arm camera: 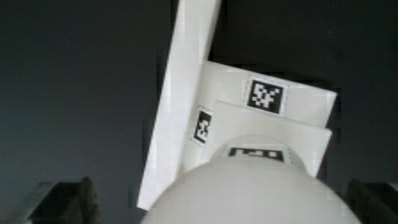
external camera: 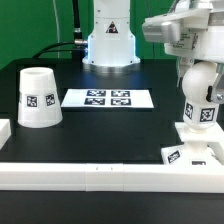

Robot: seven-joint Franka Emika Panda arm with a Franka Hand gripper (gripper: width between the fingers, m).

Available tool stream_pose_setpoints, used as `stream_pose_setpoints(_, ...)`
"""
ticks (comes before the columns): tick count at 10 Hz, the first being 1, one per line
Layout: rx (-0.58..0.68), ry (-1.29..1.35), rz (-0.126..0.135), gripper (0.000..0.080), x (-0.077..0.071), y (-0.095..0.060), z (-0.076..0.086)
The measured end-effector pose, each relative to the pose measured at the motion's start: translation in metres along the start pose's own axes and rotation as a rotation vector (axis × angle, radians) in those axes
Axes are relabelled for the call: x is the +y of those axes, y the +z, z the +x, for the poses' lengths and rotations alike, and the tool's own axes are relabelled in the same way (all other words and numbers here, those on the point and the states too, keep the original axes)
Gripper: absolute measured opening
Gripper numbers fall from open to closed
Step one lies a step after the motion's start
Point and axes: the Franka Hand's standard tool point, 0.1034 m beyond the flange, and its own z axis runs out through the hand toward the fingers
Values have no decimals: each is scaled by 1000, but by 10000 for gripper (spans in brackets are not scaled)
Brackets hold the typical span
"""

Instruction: Assemble lamp

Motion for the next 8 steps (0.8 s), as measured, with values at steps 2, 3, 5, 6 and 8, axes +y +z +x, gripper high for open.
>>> stream_pose_setpoints(2, -8, -43, -1, 579, 0, 0, 0)
stream_pose_setpoints(3, -8, -41, -1, 572, 0, 0, -1)
stream_pose_setpoints(5, -8, -41, -1, 572, 0, 0, -1)
stream_pose_setpoints(6, -8, -20, 0, 572, 0, 0, -1)
stream_pose_setpoints(8, -7, 32, 3, 572, -1, 0, -3)
